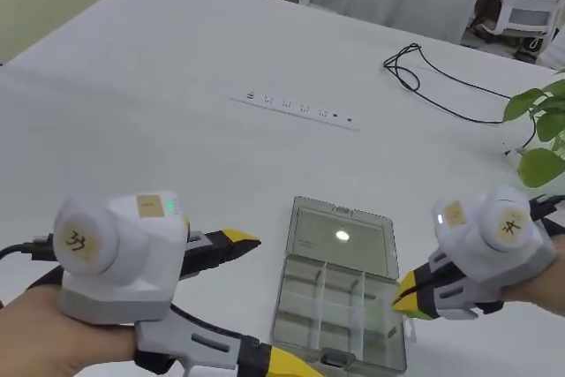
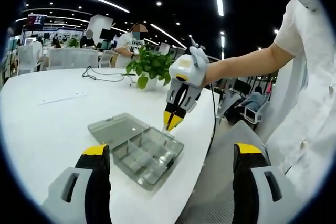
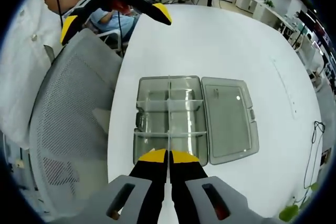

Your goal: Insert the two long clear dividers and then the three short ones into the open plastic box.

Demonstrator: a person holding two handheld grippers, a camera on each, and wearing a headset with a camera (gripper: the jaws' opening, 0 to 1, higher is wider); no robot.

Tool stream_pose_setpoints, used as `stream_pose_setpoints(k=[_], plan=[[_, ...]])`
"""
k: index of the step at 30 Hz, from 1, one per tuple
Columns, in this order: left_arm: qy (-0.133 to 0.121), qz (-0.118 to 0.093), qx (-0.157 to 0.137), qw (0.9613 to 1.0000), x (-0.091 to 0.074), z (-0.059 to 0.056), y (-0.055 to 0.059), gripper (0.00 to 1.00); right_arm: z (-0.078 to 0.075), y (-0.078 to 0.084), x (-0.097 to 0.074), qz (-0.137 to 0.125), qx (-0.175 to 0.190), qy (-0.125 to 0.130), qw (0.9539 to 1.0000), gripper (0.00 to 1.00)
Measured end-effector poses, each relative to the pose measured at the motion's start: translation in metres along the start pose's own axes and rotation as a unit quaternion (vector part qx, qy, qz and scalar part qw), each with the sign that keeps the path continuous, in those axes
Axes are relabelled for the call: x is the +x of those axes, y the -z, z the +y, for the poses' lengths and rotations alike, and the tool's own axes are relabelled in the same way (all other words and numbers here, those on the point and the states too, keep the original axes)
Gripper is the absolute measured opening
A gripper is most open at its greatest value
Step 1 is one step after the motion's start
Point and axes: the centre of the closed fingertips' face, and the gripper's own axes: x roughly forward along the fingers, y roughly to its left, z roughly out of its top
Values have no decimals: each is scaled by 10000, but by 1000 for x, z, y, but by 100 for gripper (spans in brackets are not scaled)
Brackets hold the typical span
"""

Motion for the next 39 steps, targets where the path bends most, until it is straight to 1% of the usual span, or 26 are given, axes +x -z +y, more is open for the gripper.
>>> stream_pose_setpoints(k=[10, 14, 19, 22, 29, 34, 37, 39], plan=[[1, 14, -34, 10000, 0, -1, 0, 99, -1, 2, 6, 57, 3, -80, 10000, 2], [6, -9, -54, 10000, 0, -1, 0, 98, -1, 6, 9, 23, 68, -163, 9998, 2], [15, -30, -61, 10000, 1, -2, -1, 97, -1, 6, 9, -36, 86, -204, 9997, 2], [24, -24, -64, 10000, 1, -3, -1, 97, 0, 6, 9, -61, 25, -193, 9998, 2], [45, -27, -74, 10000, 3, -5, -1, 97, 0, 6, 9, -128, 37, -83, 9999, 2], [72, -22, -64, 10000, 4, -7, -1, 96, 2, 5, 10, -30, -61, 45, 10000, 2], [73, -7, -53, 10000, 5, -6, -1, 97, 3, 7, 15, 13, -73, 78, 9999, 2], [77, 7, -48, 10000, 5, -6, 0, 97, 1, 8, 18, 37, -142, 113, 9998, 2]])
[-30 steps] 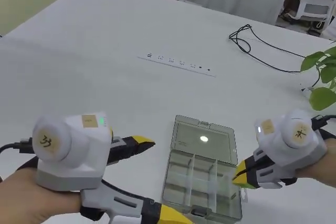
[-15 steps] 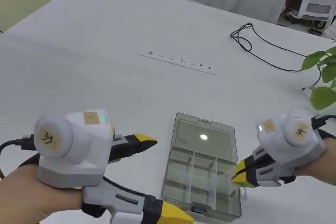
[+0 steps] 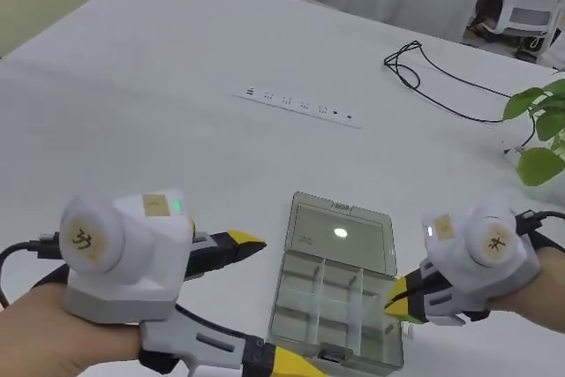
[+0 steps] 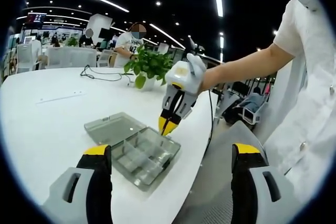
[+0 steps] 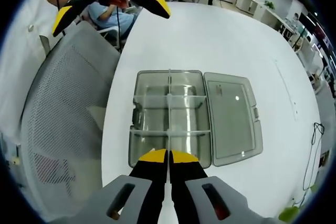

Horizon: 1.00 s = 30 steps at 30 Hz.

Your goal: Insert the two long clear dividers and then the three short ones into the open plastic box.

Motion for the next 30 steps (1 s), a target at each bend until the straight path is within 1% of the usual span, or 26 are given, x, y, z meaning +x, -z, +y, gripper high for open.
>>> stream_pose_setpoints(k=[15, 20, 30], plan=[[-34, 12, -23, 10000, -2, 3, 0, 97, -1, 8, 18, 60, -66, -57, 9999, 2], [-38, 23, -22, 10000, -2, 3, 0, 97, -1, 10, 24, 110, -150, -46, 9998, 2], [-59, 27, -30, 10000, -2, 5, 1, 97, -2, 13, 29, 120, -154, -34, 9998, 2]])
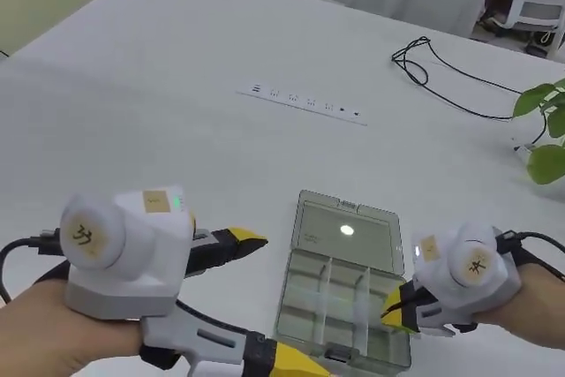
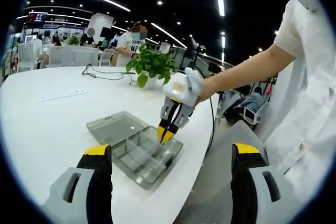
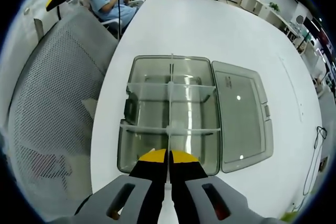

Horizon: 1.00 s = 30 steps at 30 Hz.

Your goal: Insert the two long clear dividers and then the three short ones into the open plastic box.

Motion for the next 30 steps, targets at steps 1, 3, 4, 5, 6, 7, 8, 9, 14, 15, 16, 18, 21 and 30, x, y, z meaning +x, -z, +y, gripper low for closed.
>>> stream_pose_setpoints(k=[1, 3, 4, 5, 6, 7, 8, 9, 14, 15, 16, 18, 21, 30], plan=[[1, 9, -6, 10000, 0, 0, 0, 97, 0, 0, 1, 4, -3, -2, 10000, 2], [7, 14, -12, 10000, 0, 0, 1, 97, 0, 0, 1, 10, 10, -9, 10000, 2], [9, 16, -5, 10000, 0, 0, 1, 97, 0, 0, 1, 11, 9, -9, 10000, 2], [12, 18, -12, 10000, 0, -1, 1, 97, 0, 0, 1, 11, -5, -4, 10000, 2], [15, 21, -18, 10000, 0, -1, 2, 97, 0, 0, 1, 12, -1, 0, 10000, 2], [15, 27, -4, 10000, 0, -1, 2, 97, 0, 0, 1, 13, 12, 7, 10000, 2], [14, 33, 2, 10000, 0, -1, 2, 97, 0, 0, 1, 15, 19, 10, 10000, 2], [15, 33, -1, 10000, 0, -1, 2, 97, 0, 0, 1, 24, 9, 16, 10000, 2], [17, 51, 11, 10000, -1, -1, 2, 97, -1, 0, -1, 65, 9, 99, 9999, 8], [15, 48, 9, 10000, -1, -2, 2, 97, -1, -1, -3, 34, 60, 121, 9999, 9], [14, 42, 22, 10000, -2, -2, 2, 97, -2, -1, -5, 3, 87, 139, 9999, 9], [10, 56, 26, 10000, -2, -2, 2, 97, -2, -3, -9, -53, 166, 187, 9997, 10], [-7, 58, 48, 10000, -4, -2, 2, 98, -1, -5, -16, -146, 244, 257, 9993, 12], [-28, 126, 104, 9999, -9, 1, 3, 99, 2, -12, -41, -476, 605, 542, 9956, 18]])
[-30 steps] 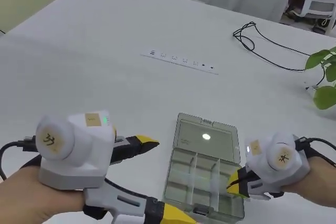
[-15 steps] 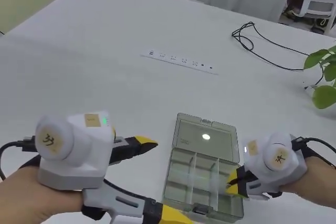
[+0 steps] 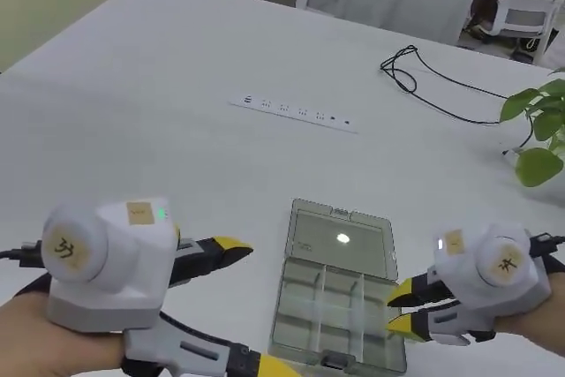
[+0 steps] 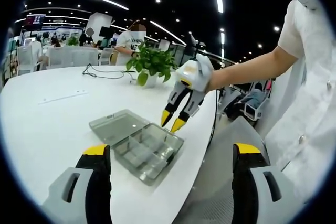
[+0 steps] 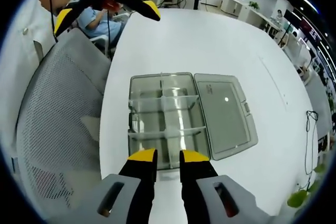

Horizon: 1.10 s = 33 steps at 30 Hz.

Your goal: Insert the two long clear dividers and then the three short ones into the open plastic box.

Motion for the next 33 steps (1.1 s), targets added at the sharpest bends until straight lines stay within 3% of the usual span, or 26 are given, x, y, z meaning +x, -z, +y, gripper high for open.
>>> stream_pose_setpoints(k=[9, 20, 33], plan=[[-5, 31, 99, 9999, -4, 2, -1, 100, -1, -9, -32, -409, 463, 442, 9971, 26], [-16, 156, 250, 9996, -12, 5, 1, 100, 5, -13, -70, -984, 1103, 863, 9852, 35], [-55, 316, 309, 9990, -17, 10, 9, 100, 22, 18, -93, -1315, 1767, 1240, 9675, 52]])
